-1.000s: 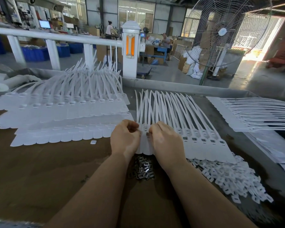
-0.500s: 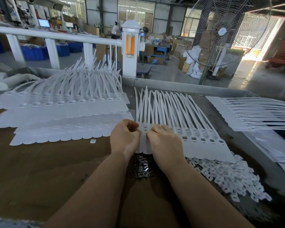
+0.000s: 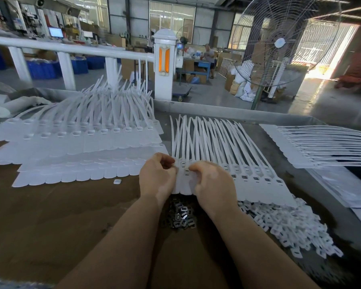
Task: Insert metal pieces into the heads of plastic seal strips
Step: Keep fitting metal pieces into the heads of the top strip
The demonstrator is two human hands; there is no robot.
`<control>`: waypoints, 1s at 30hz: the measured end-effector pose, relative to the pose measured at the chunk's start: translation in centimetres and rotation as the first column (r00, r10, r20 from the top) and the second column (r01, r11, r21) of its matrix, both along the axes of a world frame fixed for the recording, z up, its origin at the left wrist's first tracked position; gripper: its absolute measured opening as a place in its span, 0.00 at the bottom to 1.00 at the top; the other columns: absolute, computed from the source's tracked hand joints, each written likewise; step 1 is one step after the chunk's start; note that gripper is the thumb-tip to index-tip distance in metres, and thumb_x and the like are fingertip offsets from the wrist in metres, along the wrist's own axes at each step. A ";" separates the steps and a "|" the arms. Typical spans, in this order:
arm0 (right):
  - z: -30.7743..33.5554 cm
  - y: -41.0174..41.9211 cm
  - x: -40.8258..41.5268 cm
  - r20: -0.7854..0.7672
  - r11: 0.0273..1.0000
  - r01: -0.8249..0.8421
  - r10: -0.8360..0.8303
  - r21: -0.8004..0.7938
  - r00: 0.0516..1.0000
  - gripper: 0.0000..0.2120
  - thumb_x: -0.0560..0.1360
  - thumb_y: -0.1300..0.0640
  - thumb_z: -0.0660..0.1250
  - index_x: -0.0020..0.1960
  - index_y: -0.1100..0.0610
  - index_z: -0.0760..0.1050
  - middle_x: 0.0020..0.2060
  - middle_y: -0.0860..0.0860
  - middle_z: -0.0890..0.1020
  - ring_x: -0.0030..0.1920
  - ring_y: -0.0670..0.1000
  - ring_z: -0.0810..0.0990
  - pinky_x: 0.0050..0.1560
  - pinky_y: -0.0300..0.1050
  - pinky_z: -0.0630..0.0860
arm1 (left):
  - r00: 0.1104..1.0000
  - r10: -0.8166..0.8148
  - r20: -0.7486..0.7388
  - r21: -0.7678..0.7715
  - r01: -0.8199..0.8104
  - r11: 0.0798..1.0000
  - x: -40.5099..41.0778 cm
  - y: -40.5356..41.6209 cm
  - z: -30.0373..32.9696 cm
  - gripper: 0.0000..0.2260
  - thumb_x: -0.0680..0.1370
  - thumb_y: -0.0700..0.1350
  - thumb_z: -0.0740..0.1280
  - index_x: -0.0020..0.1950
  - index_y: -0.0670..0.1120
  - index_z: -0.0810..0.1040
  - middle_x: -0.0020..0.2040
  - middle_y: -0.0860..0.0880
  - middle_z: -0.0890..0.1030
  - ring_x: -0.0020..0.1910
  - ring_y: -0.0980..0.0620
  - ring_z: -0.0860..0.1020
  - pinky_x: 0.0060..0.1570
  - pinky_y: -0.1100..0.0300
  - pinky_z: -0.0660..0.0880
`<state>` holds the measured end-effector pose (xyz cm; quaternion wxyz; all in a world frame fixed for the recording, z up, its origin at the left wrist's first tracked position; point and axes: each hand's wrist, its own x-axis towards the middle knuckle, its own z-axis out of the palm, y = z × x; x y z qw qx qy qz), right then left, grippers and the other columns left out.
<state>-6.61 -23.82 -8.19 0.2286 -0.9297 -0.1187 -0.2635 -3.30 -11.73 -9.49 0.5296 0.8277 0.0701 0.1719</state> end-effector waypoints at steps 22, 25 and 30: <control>3.2 -8.2 -5.3 -0.293 0.988 -0.011 -0.035 -0.154 0.956 0.06 0.72 0.58 0.69 0.46 0.48 0.81 0.40 0.40 0.76 0.43 0.42 0.75 0.49 0.37 0.71 | 1.000 -0.001 0.002 0.019 0.001 1.000 -0.1 -0.1 0.0 0.05 0.74 0.41 0.69 0.45 0.51 0.76 0.37 0.60 0.75 0.40 0.59 0.74 0.43 0.66 0.66; 3.6 -8.9 -6.1 -0.372 0.978 -0.060 -0.018 -0.199 0.928 0.05 0.71 0.55 0.71 0.44 0.46 0.82 0.36 0.38 0.76 0.41 0.40 0.75 0.47 0.34 0.71 | 1.000 0.000 0.002 0.015 0.000 1.000 0.0 0.0 0.0 0.05 0.74 0.41 0.69 0.45 0.51 0.76 0.37 0.60 0.75 0.40 0.59 0.73 0.43 0.66 0.66; 3.8 -9.1 -6.7 -0.443 0.928 -0.107 -0.067 -0.356 0.894 0.07 0.71 0.45 0.69 0.49 0.43 0.80 0.37 0.37 0.73 0.41 0.39 0.71 0.53 0.40 0.67 | 1.000 0.003 0.000 -0.003 -0.003 1.000 0.0 -0.1 0.0 0.04 0.74 0.41 0.69 0.45 0.50 0.77 0.37 0.60 0.76 0.39 0.60 0.74 0.42 0.66 0.67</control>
